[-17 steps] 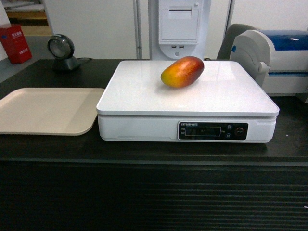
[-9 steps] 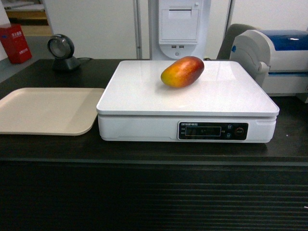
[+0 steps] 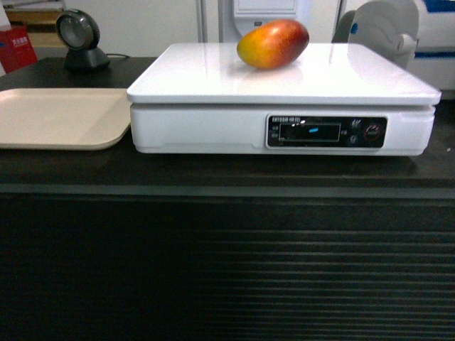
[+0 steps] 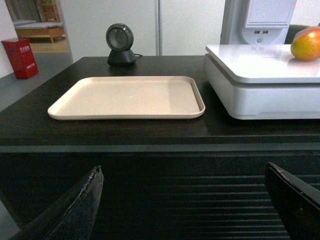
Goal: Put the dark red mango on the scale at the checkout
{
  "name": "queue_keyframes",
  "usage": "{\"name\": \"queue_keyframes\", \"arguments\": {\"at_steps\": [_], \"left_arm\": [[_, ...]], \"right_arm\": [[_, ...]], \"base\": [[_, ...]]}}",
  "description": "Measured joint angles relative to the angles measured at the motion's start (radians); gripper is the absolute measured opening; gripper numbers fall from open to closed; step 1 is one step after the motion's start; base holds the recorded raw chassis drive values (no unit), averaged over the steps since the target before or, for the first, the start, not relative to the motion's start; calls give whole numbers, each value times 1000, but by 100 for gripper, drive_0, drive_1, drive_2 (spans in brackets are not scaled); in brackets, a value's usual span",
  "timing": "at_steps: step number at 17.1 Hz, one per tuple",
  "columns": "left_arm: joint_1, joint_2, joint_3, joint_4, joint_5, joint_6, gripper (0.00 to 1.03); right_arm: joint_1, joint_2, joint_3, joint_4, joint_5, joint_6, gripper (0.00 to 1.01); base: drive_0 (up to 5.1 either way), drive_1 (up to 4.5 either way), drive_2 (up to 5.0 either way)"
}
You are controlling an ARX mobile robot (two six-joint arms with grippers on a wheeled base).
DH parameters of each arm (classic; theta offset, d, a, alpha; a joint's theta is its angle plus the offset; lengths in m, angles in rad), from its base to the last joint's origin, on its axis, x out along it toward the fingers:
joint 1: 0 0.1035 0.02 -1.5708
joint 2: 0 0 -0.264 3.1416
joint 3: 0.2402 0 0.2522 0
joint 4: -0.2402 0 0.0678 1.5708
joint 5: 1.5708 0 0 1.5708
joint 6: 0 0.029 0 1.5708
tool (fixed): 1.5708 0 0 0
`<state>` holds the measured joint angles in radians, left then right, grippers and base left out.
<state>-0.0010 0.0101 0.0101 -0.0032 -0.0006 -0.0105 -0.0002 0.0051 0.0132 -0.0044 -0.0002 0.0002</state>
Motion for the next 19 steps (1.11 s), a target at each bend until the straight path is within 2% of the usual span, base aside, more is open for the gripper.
{"name": "queue_keyframes", "arguments": {"at_steps": [19], "left_arm": [[0,0,0,0,0,0,98]], "right_arm": [[0,0,0,1,0,0,98]], "base": [[0,0,0]]}}
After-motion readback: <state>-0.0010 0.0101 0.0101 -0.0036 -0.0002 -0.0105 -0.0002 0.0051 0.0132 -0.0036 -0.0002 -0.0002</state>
